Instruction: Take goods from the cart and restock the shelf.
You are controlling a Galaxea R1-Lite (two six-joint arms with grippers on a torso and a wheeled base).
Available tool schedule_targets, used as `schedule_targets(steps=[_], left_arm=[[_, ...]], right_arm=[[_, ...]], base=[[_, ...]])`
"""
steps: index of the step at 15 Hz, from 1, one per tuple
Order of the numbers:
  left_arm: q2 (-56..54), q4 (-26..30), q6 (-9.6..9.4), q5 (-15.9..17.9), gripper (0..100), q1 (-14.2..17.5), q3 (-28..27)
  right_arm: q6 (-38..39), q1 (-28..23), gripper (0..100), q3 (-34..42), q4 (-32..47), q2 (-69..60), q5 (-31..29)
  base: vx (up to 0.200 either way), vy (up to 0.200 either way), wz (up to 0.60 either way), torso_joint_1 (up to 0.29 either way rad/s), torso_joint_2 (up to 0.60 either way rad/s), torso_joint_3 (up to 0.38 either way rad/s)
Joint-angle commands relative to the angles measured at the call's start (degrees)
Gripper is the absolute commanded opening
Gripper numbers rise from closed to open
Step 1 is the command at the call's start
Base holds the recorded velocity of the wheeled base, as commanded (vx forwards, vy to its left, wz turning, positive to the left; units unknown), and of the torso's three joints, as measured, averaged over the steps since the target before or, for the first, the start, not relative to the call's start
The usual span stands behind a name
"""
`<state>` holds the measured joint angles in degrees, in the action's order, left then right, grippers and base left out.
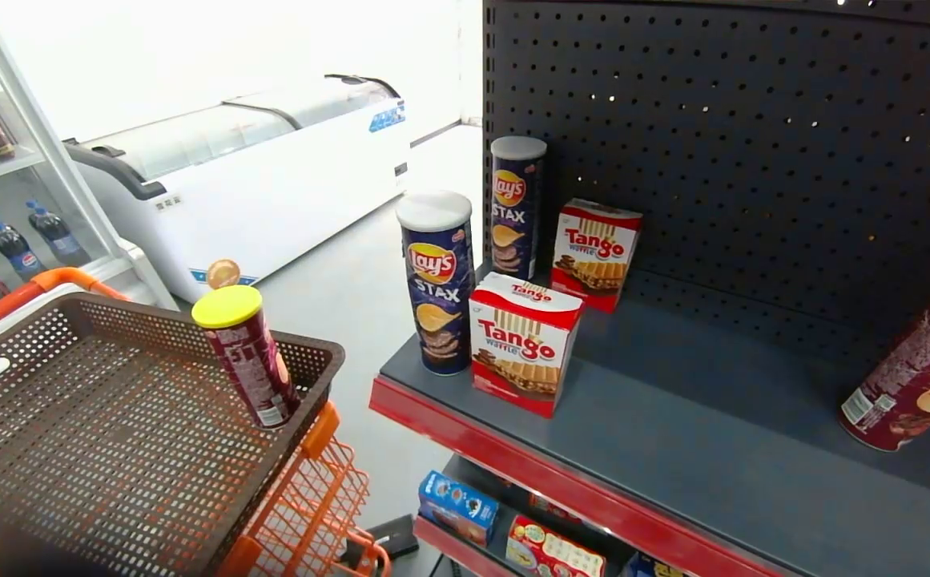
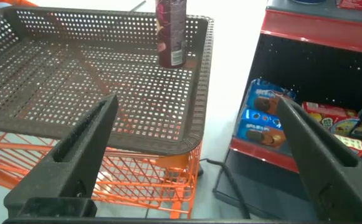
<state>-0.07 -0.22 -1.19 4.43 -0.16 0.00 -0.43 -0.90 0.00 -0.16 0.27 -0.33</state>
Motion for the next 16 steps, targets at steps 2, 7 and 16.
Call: schedule_targets(steps=[2, 7, 16], left_arm=[[1.8, 0.2, -0.30, 0.1, 100, -0.2, -4.5], [26.9, -0.3, -0.48, -0.6, 100, -2.6, -18.2], [70.3, -40.4, -1.97, -1.6, 100, 0.5, -13.6]], right_arm=[[0.0, 0.0, 100, 0.0, 0.0, 0.1, 0.0], [0.0, 0.0, 100, 0.0, 0.0, 0.1, 0.0], [0.0, 0.0, 100, 0.0, 0.0, 0.1, 0.0]], base=[[0.000, 0.000, 0.00, 0.000, 0.00, 0.000], [0.000, 0.000, 0.00, 0.000, 0.00, 0.000], [0.000, 0.000, 0.00, 0.000, 0.00, 0.000]])
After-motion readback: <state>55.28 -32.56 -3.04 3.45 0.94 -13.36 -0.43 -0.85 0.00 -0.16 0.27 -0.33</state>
